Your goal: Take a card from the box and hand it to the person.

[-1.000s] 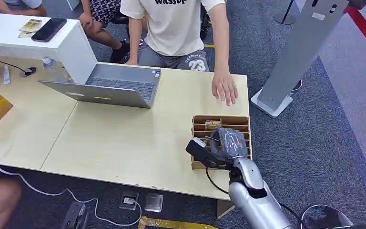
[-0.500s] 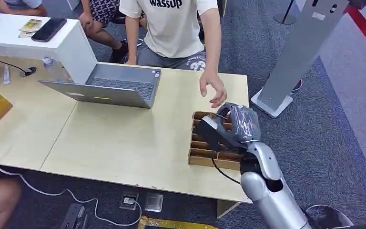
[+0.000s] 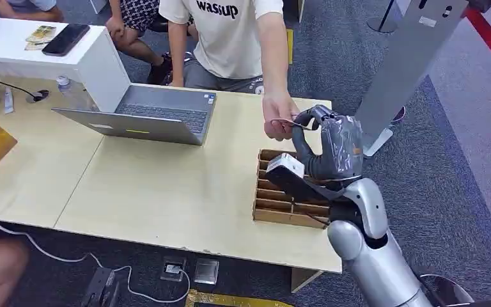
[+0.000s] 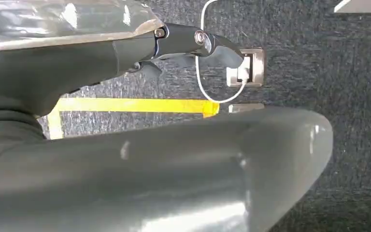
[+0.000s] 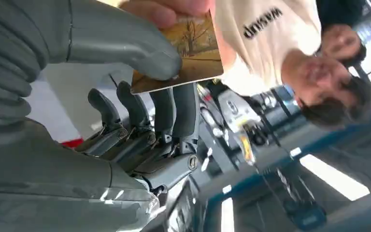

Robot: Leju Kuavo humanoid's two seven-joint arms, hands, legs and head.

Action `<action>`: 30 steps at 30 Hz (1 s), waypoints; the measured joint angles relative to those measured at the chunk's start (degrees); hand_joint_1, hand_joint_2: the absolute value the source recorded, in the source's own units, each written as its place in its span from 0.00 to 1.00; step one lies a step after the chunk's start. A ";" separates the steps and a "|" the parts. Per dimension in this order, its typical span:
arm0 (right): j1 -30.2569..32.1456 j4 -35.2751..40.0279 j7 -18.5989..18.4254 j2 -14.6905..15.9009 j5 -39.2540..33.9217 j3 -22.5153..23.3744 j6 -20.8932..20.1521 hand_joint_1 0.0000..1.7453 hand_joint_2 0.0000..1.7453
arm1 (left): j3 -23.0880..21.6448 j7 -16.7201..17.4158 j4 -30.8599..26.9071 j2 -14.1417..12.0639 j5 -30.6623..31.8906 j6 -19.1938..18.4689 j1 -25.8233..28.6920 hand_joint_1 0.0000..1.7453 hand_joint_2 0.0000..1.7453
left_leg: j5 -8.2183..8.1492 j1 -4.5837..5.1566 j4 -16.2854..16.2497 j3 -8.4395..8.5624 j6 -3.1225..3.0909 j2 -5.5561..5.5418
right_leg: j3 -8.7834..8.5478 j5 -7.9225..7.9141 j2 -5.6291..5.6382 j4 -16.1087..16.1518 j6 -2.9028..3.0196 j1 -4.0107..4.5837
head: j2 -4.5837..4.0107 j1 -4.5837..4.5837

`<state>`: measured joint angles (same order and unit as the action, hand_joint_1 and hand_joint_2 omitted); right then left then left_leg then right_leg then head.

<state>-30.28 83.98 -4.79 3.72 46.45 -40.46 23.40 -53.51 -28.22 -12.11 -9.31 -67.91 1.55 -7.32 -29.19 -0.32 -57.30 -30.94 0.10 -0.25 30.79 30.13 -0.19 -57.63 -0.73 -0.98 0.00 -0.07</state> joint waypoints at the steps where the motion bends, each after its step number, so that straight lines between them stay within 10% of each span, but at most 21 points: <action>1: -0.06 -1.15 1.43 -0.29 0.02 0.02 2.05 0.85 1.00 | 0.00 0.07 0.00 0.02 0.15 -0.13 -0.12 0.00 0.00 | 0.00 0.00 0.00 0.00 0.00 0.00 | 0.00 0.00 0.00 0.00 0.00 0.00 | 0.00 0.02; 7: -0.15 -7.40 6.78 -1.31 -1.49 0.24 9.28 0.85 1.00 | 0.00 0.46 0.00 0.15 0.55 -0.33 -0.51 0.00 0.00 | 0.00 0.00 0.00 -0.01 0.00 0.00 | 0.01 0.00 0.01 0.00 0.00 0.00 | 0.00 0.02; 8: -0.16 -8.24 6.98 -1.42 -1.53 0.24 9.71 0.00 1.00 | 0.00 0.46 0.00 0.20 0.57 -0.33 -0.54 0.00 0.00 | 0.00 0.00 0.00 -0.01 0.00 0.00 | 0.01 0.00 0.00 0.00 0.00 0.00 | 0.00 0.00; 15: -0.03 -11.39 7.75 -1.84 -5.17 0.26 8.77 0.00 1.00 | -0.28 0.33 0.00 0.24 1.14 -0.31 -0.49 0.00 0.00 | 0.00 0.00 0.00 -0.01 0.00 0.00 | 0.02 0.00 0.00 0.00 0.00 0.00 | 0.00 0.00; 16: 0.15 -11.48 8.55 -1.84 -8.14 0.31 7.75 0.00 0.00 | -0.30 0.26 0.00 0.24 0.99 -0.26 -0.45 0.00 0.00 | 0.00 0.00 0.00 -0.01 0.00 0.00 | 0.02 0.00 0.01 0.00 0.00 0.00 | 0.00 0.00; 17: 0.45 -11.52 9.36 -1.86 -11.49 0.39 6.89 0.00 1.00 | -0.31 0.26 0.00 0.24 0.83 -0.24 -0.41 0.00 0.00 | 0.00 0.00 0.00 -0.01 0.00 0.00 | 0.02 0.00 0.00 0.00 0.00 0.00 | 0.00 0.00; 30: 7.43 -5.48 9.59 -0.44 -43.30 3.86 -3.90 0.00 1.00 | -0.11 -0.33 0.00 0.11 -1.68 0.85 1.61 0.00 0.00 | 0.00 0.00 0.00 0.00 0.00 0.01 | 0.05 0.01 0.01 0.01 0.00 0.00 | 0.00 0.00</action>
<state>-22.85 78.50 4.79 3.28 3.14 -36.59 19.50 -53.61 -28.55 -12.11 -9.20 -69.59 2.40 -5.72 -29.19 -0.31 -57.30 -30.95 0.10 -0.24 30.83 30.13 -0.18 -57.63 -0.73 -0.98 0.00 -0.07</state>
